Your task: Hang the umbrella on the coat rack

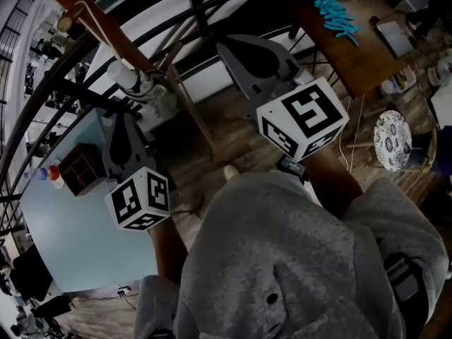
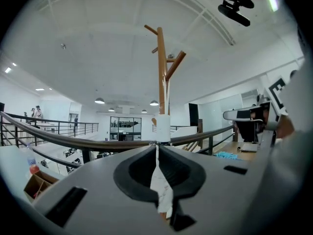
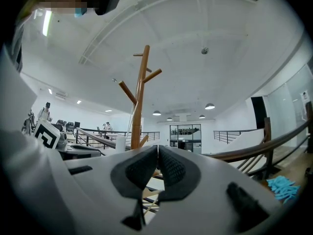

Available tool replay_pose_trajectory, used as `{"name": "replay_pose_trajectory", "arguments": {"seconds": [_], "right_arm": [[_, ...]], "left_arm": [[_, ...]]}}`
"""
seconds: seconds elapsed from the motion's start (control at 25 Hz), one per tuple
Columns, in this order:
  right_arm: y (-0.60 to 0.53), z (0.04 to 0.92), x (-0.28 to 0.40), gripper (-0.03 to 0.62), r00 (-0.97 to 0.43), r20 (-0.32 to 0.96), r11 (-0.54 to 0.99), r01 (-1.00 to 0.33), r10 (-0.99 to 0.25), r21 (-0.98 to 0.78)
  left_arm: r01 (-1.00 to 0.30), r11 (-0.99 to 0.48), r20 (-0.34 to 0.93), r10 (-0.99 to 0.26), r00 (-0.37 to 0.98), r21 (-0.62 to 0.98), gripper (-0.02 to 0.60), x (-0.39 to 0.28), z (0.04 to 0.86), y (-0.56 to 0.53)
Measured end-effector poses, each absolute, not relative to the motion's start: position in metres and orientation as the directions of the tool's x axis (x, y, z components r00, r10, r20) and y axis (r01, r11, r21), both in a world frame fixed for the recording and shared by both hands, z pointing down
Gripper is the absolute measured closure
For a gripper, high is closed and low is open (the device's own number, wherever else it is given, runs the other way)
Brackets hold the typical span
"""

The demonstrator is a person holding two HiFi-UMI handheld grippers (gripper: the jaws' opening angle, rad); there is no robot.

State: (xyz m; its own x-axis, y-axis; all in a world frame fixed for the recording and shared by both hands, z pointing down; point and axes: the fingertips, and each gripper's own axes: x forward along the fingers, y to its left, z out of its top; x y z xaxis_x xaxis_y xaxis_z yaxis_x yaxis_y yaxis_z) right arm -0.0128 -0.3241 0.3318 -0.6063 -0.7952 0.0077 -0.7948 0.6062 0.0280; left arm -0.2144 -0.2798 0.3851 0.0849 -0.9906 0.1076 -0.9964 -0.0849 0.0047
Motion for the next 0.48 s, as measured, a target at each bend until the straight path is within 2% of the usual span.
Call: {"name": "replay_pose_trajectory", "arguments": {"seconds": [0.48], "right_arm": [[-0.271,0.336,0.031,0.569,-0.594,0.028,0.595,-0.803,-0.804,0.042]], "left_arm": [[-0.99,-0.14,0.098,-0.986,0.137,-0.023,0.552,-0.161,0.376,-0.228]]}}
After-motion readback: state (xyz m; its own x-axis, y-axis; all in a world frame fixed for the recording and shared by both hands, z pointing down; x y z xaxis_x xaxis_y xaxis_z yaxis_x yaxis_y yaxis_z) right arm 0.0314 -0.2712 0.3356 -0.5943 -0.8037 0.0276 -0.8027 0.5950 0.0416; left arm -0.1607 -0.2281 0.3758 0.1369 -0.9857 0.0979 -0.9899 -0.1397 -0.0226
